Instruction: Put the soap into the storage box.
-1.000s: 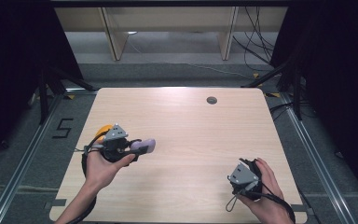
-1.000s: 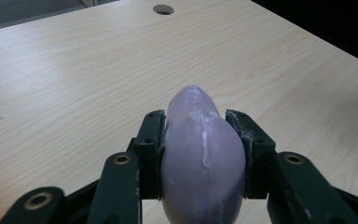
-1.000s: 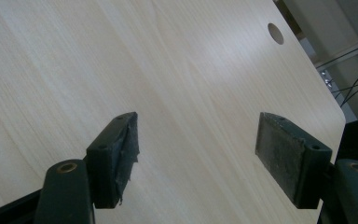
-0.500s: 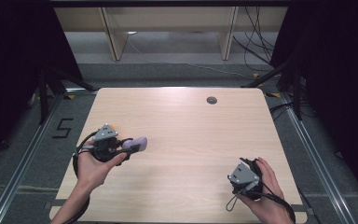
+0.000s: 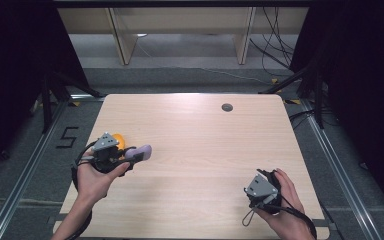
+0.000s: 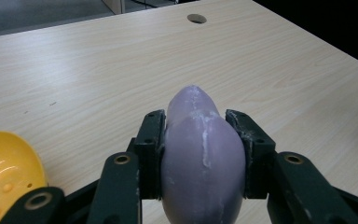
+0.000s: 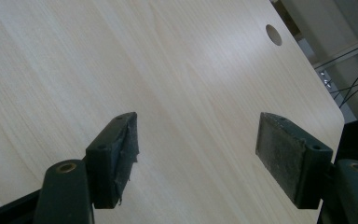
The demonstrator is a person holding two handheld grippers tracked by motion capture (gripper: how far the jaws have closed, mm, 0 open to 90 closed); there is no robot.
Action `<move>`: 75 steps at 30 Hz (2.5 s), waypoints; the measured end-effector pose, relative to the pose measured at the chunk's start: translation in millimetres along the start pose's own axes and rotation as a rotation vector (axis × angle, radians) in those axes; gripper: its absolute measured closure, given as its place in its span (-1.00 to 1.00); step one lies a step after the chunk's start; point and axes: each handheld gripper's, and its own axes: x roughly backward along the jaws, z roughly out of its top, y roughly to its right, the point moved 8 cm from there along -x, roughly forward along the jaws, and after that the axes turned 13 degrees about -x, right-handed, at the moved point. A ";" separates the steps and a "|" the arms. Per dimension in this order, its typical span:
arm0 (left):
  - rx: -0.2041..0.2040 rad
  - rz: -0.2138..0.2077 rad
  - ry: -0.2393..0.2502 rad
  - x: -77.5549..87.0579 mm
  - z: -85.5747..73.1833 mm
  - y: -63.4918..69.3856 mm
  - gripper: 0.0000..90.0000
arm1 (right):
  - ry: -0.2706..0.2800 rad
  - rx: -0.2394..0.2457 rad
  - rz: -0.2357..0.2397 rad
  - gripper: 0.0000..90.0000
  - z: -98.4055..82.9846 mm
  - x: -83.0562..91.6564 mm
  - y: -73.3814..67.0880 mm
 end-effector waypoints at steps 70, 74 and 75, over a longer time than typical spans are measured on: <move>0.176 0.453 -0.092 -25.3 -61.4 -111.4 0.30 | -0.022 -0.015 0.015 -0.32 -4.0 -1.6 -3.5; 0.179 0.459 -0.095 -26.9 -63.6 -112.8 0.30 | -0.021 -0.001 0.023 -0.32 -3.0 -1.8 -4.5; 0.176 0.464 -0.098 -27.2 -64.4 -113.6 0.30 | -0.024 -0.015 0.019 -0.32 -3.6 -1.4 -4.9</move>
